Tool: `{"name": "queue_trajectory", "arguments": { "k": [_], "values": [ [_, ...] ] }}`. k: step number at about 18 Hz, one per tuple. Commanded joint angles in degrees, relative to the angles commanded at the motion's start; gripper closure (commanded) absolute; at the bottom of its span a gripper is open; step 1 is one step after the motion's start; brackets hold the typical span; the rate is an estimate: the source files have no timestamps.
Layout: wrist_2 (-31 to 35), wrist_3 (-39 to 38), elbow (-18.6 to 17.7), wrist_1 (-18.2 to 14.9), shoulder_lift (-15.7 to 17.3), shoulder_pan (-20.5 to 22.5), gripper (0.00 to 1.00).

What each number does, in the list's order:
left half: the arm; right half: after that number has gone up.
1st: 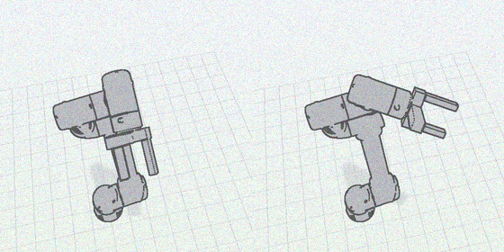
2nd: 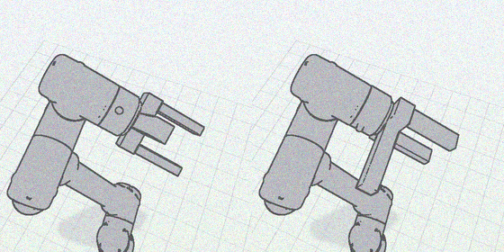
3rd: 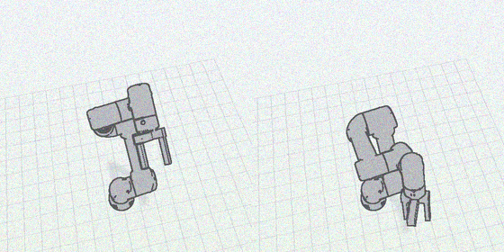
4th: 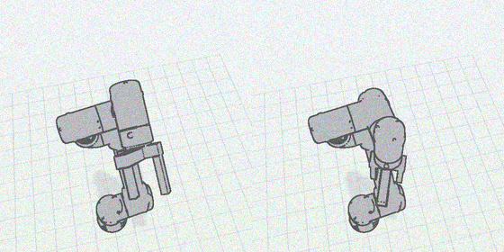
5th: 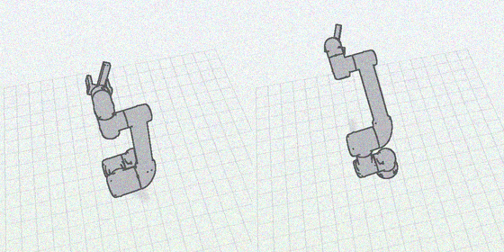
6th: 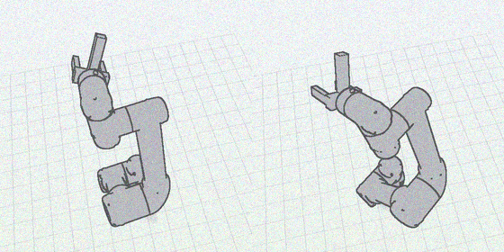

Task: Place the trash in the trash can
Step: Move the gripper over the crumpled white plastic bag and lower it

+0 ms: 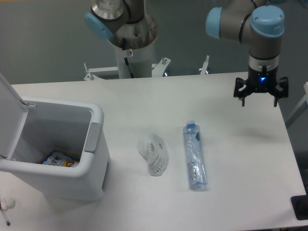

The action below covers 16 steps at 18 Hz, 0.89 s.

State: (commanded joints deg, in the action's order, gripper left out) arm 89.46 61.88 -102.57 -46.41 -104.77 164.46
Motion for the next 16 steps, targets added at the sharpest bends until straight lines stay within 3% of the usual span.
{"name": "queue_trajectory", "arguments": {
  "k": [5,9,16],
  "values": [
    [1.68,-9.21,-0.52,0.0,-0.09,-5.54,0.0],
    [1.33,-17.31,-3.33,0.7,1.93,-9.68,0.0],
    [0.98,-19.08,-7.55,0.97,2.46,-21.27,0.0]
  ]
}}
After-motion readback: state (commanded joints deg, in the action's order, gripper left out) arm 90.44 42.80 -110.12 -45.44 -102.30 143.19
